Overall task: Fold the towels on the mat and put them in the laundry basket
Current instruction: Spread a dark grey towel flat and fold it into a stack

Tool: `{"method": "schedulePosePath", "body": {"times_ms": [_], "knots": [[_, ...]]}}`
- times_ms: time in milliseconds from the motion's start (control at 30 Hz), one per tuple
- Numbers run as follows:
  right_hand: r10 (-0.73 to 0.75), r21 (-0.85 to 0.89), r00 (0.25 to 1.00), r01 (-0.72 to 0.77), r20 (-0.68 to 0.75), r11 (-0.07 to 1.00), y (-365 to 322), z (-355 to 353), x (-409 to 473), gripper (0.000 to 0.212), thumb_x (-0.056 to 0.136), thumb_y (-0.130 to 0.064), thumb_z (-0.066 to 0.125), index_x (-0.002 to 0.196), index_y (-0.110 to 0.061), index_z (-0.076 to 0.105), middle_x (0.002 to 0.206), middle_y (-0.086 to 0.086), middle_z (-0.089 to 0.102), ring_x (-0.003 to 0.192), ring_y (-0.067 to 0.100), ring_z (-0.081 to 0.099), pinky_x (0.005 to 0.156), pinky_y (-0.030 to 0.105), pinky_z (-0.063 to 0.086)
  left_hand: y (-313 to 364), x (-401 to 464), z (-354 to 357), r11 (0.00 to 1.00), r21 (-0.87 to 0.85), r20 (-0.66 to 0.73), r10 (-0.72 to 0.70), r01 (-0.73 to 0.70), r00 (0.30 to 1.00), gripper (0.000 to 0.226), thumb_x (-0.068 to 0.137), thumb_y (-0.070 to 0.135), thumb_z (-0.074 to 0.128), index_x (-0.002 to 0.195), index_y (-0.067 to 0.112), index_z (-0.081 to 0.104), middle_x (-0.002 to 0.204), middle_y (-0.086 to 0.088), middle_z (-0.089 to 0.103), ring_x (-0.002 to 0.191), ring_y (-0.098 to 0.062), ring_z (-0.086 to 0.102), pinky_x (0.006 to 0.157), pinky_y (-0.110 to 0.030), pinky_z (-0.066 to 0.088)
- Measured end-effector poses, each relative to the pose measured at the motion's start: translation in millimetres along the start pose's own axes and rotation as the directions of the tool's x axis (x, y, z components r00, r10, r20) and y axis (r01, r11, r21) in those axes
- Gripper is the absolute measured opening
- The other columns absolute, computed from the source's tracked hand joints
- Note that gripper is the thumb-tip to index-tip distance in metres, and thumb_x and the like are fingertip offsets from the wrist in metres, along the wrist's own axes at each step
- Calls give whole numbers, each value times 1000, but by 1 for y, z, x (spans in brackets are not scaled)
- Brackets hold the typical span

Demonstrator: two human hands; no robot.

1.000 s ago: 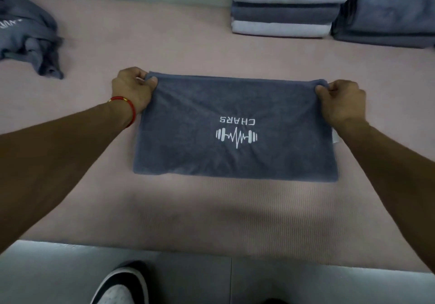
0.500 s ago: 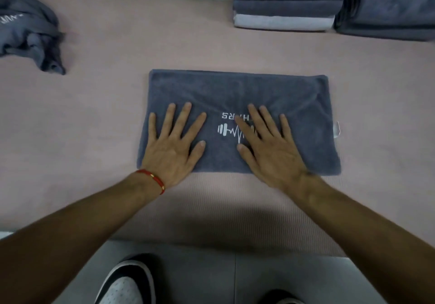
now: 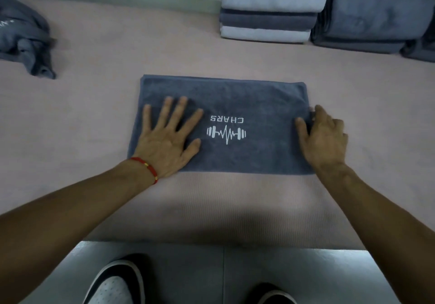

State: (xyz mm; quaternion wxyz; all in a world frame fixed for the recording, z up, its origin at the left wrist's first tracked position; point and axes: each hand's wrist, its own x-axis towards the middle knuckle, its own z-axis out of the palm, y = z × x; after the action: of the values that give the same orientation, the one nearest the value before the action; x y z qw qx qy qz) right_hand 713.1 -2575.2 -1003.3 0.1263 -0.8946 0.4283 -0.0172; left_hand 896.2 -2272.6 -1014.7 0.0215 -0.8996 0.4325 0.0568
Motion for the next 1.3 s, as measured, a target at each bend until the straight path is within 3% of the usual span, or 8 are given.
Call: {"method": "schedulePosePath", "body": {"times_ms": [100,567,733,967,1067,1167,1200,1300], "knots": [[190,26,981,-191,34,981,-16,-7,13,55,100,-56,47,130,-12,54,134,17,46,123,37,43,101,53,36,28,21,0,994,-9,13,107,-106,994,69,96,65,4,159,39,-4,168,1,-12,154,-28,-14,117,-68,-2],[243,486,960,-282,142,827,-24,-21,20,27,93,-31,71,107,-17,52,89,-10,57,75,7,55,64,16,41,31,34,15,994,-41,19,102,-102,995,67,95,67,2,156,43,-12,166,3,-19,152,-30,-21,113,-72,-8],[287,584,861,-498,419,642,-15,-49,19,22,96,-38,68,94,-16,64,97,-3,66,85,16,63,69,31,52,31,34,12,993,-54,63,106,-103,992,67,94,68,0,154,45,-16,166,4,-22,151,-29,-24,113,-72,-9],[108,536,931,-293,349,792,-44,-88,13,19,95,-25,71,106,-10,66,99,5,71,91,24,70,70,37,62,38,34,-23,963,-250,100,133,-105,986,72,99,54,38,153,53,-11,168,6,-12,154,-28,-13,118,-67,2],[-47,473,976,-61,213,879,-94,-100,-4,15,91,-23,75,100,-15,66,88,2,70,71,19,71,54,34,62,58,26,-59,623,-780,-14,75,-58,997,67,99,32,56,155,47,23,162,7,29,147,-14,31,119,-40,32],[-220,443,971,157,95,882,-144,-97,-25,15,89,-26,78,95,-17,67,84,-1,70,62,15,69,55,33,61,69,19,-99,-290,-908,339,-84,302,937,28,100,32,57,127,32,64,124,1,69,108,-18,69,90,-37,59],[-269,425,960,213,76,880,-160,-92,-31,15,89,-27,77,94,-18,66,85,-2,70,67,13,69,61,31,61,65,18,-105,-452,-825,407,-55,340,912,23,100,35,57,117,24,69,112,-2,73,96,-22,73,80,-39,61],[-416,435,894,312,166,845,-196,-75,-49,11,94,-26,71,102,-19,68,91,-3,71,77,10,68,74,27,60,37,12,-104,-551,-764,454,-90,335,887,32,99,38,58,113,12,71,95,-8,74,79,-20,70,70,-39,59]]}}
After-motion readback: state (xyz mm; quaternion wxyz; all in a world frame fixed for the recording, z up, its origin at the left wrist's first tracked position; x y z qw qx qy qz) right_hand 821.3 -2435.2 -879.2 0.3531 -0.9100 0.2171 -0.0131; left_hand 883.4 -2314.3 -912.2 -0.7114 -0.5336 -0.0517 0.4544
